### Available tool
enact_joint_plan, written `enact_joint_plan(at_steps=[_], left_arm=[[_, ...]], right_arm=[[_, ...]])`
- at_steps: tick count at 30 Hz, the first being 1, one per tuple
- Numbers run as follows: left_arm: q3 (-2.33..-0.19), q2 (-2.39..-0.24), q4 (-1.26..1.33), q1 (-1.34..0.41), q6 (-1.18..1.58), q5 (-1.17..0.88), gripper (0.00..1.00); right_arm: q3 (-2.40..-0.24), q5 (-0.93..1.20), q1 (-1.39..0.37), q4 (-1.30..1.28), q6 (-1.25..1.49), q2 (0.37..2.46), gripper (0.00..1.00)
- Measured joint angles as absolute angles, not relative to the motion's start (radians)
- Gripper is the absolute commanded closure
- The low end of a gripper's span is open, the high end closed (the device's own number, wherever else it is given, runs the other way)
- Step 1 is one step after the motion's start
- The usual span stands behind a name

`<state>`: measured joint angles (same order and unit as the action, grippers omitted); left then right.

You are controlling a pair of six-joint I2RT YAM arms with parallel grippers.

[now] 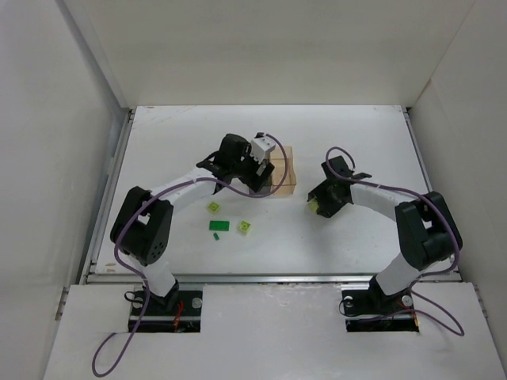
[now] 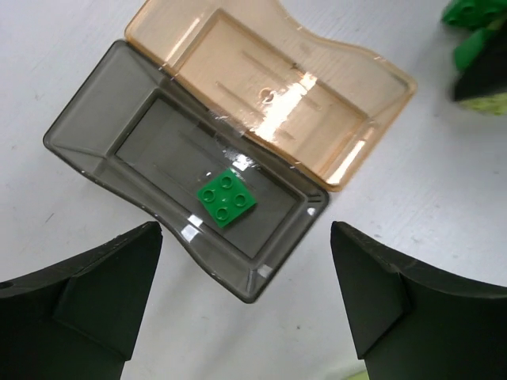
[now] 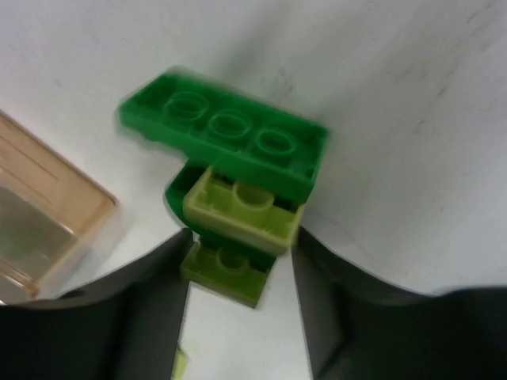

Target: Sort the legos into containers by color

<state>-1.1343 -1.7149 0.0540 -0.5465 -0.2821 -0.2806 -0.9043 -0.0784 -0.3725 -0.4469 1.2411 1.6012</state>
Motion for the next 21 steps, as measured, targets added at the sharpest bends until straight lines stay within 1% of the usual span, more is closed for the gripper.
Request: enact_joint_plan(at_steps=[2,3,6,13,18,21], left_arm=[[-1.137,-1.683,0.036,-0.562,-0.282,-0.288,0.15],[-1.139,-1.666,0.028,-0.57,-0.282,-0.294,0.15],[-1.144,-1.618,0.013,-0.587,-0.291,-0.311,0.15],[-1.145,-1.547,-0.027,-0.608,-0.361,-0.336,0.16],[-1.142,-1.526,-0.053,-0.647,-0.486,-0.424,0.16],[-1.157,-1.544,-0.095,-0.7,-0.591,-0.51,0.11]], right_arm=[[-0.917,-0.042,-0.368,-0.426,1.245,1.624,0.24],[-0.924,-0.033,-0.368,-0.417,1.245,1.629,0.17],[-0.941,-0.006,-0.367,-0.409,1.228,1.637,0.0],[-0.985,-0.044,-0.367,-0.541,1.118,1.602,0.0],[-0.993,-0.119,-0.356,-0.674,1.04,1.425,0.0],[-1.028,-0.152,-0.317,-0.71,1.008,1.354,0.0]])
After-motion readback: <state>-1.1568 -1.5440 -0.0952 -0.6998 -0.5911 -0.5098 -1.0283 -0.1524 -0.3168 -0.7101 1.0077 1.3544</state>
